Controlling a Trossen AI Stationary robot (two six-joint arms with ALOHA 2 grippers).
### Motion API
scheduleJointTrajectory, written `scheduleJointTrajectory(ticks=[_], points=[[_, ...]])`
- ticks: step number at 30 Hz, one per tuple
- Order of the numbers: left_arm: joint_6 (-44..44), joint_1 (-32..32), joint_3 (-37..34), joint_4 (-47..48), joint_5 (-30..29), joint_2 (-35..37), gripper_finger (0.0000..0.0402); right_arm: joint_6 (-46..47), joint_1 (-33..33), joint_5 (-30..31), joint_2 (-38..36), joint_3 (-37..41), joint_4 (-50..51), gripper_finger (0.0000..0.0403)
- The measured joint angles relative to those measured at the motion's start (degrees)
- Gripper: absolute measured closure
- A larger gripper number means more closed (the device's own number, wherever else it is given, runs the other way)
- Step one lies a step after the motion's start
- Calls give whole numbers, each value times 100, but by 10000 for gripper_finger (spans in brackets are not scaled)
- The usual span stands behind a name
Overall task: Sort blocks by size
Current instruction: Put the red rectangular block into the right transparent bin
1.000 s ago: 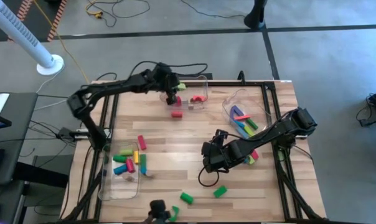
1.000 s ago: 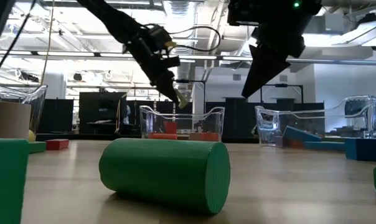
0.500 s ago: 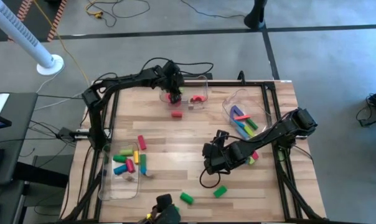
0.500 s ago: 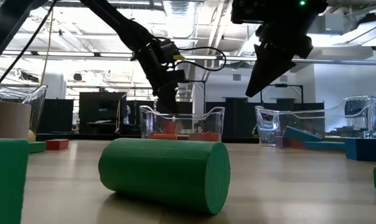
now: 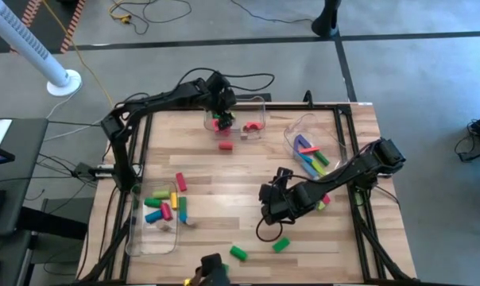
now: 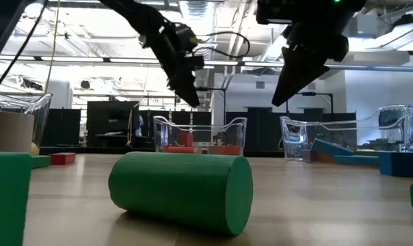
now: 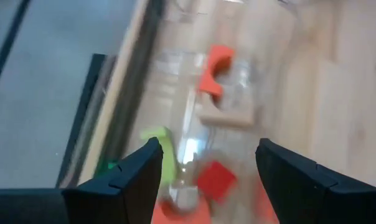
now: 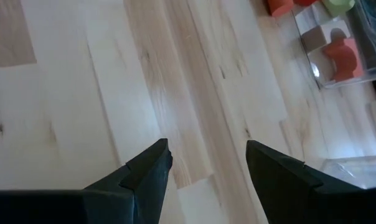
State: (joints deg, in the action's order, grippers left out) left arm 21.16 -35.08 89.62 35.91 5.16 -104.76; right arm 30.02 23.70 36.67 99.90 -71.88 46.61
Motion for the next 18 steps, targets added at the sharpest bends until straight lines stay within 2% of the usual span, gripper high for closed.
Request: scheduleJointTrajectory(ticks=[8, 18], points=[[253, 421, 0, 1318, 39, 994, 153, -7, 7, 0, 2, -2, 107, 159], [-172, 1236, -4, 2301, 49, 2676, 153, -77, 7, 0, 2, -2, 87, 159]])
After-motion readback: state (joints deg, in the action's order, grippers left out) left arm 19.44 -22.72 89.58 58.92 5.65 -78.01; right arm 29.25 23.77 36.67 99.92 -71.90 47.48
